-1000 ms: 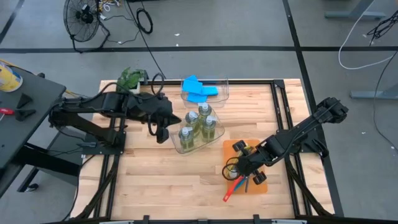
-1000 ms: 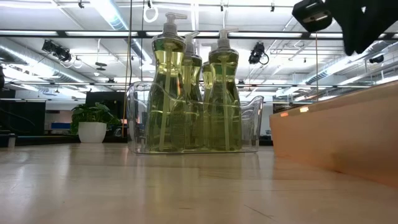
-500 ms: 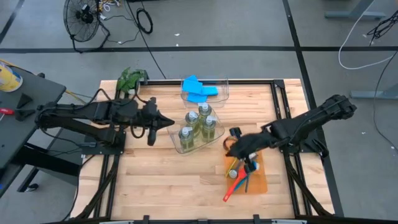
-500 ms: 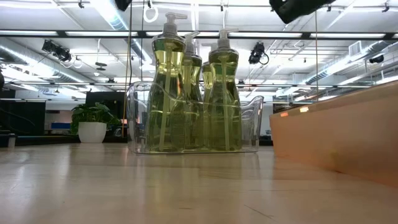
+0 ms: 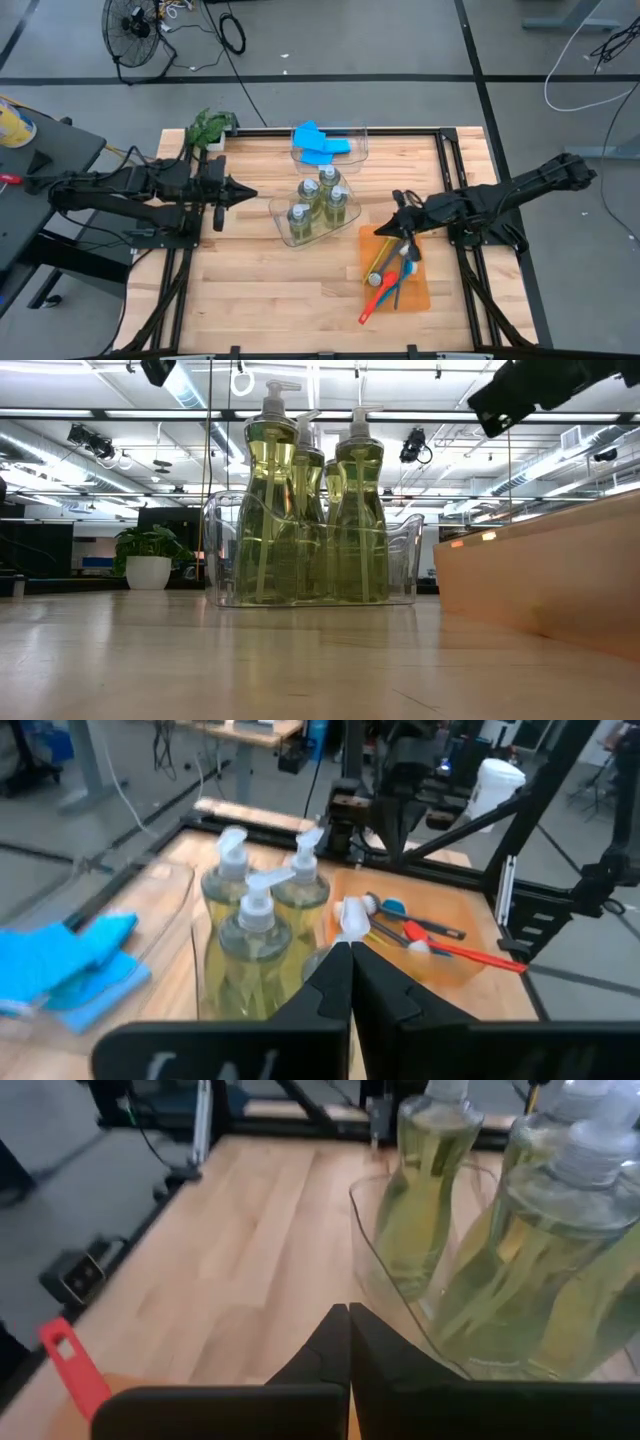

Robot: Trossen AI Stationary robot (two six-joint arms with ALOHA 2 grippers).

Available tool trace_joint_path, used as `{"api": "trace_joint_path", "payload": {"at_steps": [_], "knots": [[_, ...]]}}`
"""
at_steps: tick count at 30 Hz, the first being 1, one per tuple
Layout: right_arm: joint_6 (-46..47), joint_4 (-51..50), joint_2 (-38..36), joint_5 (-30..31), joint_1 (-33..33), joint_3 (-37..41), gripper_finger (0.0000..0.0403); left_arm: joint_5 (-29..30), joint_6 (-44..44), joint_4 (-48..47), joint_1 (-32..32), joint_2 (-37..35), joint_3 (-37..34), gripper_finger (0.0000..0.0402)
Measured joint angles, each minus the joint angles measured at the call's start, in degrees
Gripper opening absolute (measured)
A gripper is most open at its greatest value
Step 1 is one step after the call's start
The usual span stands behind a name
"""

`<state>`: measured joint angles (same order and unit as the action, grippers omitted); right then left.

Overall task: Pick & Place Kitchen Sink Supplies
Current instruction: Return to Home Position

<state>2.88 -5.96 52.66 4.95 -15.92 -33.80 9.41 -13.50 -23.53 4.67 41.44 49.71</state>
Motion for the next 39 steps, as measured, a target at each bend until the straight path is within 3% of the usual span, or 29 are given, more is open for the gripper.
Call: {"api": "trace_joint_path", "payload": {"at_steps": [9,18,26,39], "knots": [[7.15,3.23,-6.37,-2.27,0.00,3.61,0.0001,-0.02,2.13,0.22,0.00,-0.32,0.00,0.0022],[5.05,3.37,-6.38,-2.22,0.00,3.63,0.0021,-0.02,2.14,0.14,0.00,-0.23,0.00,0.0023],[5.35,3.40,-6.38,1.71,0.00,3.63,0.0015,-0.02,2.13,0.14,0.00,-0.21,0.00,0.0023],[3.80,3.41,-6.37,1.69,-0.02,3.63,0.0015,-0.02,2.14,0.14,0.00,-0.21,0.02,0.0023]]}}
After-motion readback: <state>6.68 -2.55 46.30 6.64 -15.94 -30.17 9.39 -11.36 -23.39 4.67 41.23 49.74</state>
